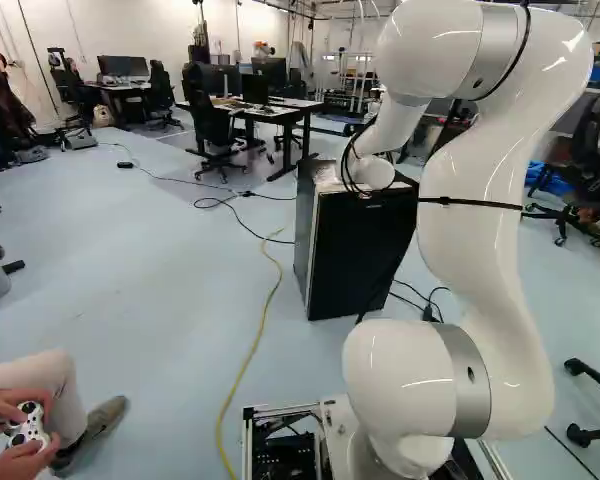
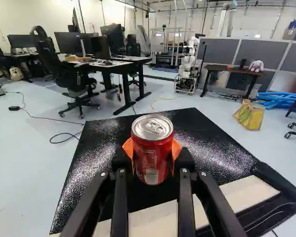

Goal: Grab a drink from the fridge

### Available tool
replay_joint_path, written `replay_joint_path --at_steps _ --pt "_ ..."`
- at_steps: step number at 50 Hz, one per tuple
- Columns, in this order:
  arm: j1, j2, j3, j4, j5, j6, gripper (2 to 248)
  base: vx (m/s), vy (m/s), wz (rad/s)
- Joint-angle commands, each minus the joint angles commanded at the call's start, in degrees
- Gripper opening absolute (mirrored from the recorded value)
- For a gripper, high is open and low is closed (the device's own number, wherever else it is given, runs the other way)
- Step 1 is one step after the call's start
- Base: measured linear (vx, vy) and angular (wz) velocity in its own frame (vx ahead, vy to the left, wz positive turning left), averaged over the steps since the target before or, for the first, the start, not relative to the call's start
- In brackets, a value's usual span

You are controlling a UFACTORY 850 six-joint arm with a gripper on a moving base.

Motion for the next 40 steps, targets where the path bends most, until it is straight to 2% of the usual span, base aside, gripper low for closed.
replay_joint_path --at_steps 20,40 --pt "0.37 1.24 1.54 0.04 0.08 0.0 92 0.0 0.0 0.0" --pt "1.36 4.55 5.63 0.15 0.31 0.0 92 0.0 0.0 0.0"
